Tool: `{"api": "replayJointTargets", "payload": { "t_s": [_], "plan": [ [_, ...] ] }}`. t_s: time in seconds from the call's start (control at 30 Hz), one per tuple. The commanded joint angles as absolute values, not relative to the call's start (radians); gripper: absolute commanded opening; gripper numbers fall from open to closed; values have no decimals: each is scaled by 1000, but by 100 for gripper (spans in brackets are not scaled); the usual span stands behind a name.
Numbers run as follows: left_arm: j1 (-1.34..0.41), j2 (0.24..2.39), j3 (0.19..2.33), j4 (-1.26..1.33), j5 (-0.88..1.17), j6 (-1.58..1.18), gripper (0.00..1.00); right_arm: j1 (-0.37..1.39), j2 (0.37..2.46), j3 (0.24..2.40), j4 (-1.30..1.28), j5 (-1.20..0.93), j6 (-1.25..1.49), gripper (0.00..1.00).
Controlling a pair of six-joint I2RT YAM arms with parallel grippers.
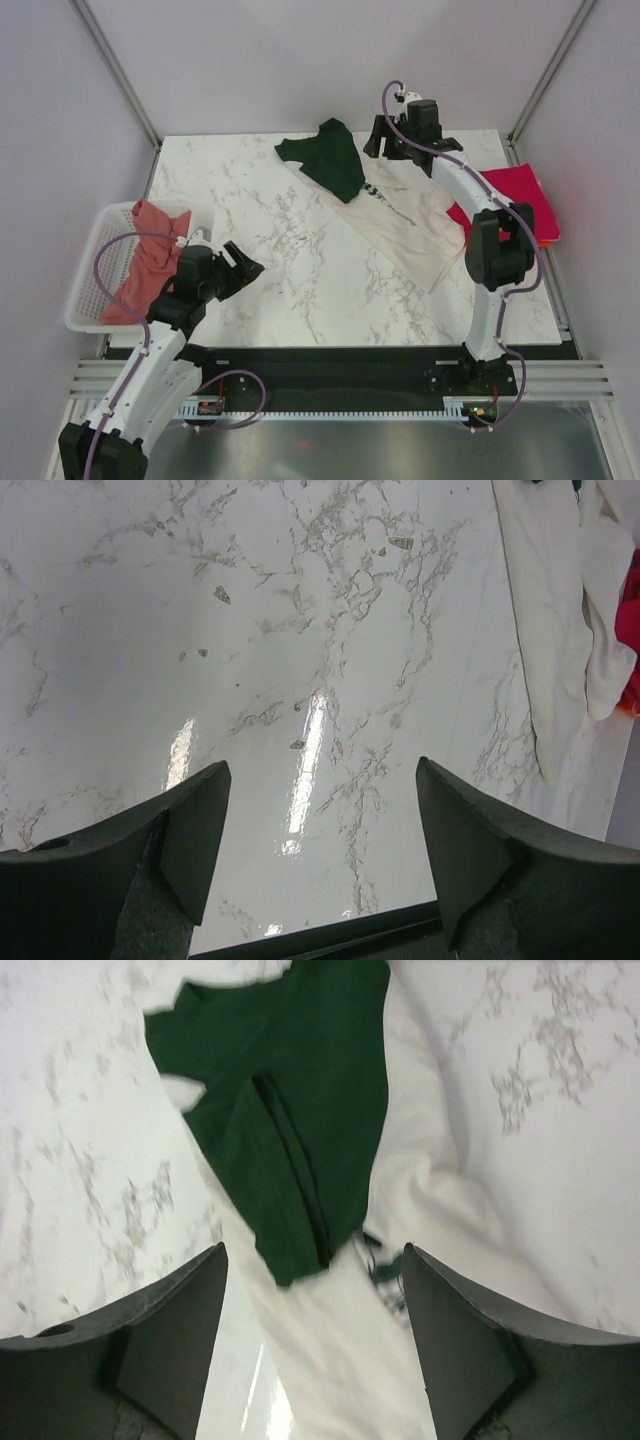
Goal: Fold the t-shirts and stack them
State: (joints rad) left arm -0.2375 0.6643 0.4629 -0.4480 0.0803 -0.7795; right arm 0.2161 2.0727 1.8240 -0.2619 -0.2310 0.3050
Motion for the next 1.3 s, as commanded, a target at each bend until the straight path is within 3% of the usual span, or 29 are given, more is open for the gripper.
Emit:
{"api": "replayJointTargets", "payload": {
  "t_s": [0.0,0.27,0.5,0.57,0.97,1.27],
  "plan": [
    [-238,681,477,-385,120,-744,82,288,1892,1604,-376,-10,143,78],
    [-241,730,422,-230,207,-752,79,474,1550,1180,-489,366,190,82],
    [-241,778,385,-121,278,-703,78,540,1448,1011,-561,373,281,68],
    [-239,781,382,-117,279,-658,78,540,1442,983,-574,383,305,65],
    [-241,670,285,-43,275,-546,86,549,1534,959,-600,376,333,68],
    [-241,667,279,-43,258,-548,87,560,1581,966,-607,376,314,57]
  ]
}}
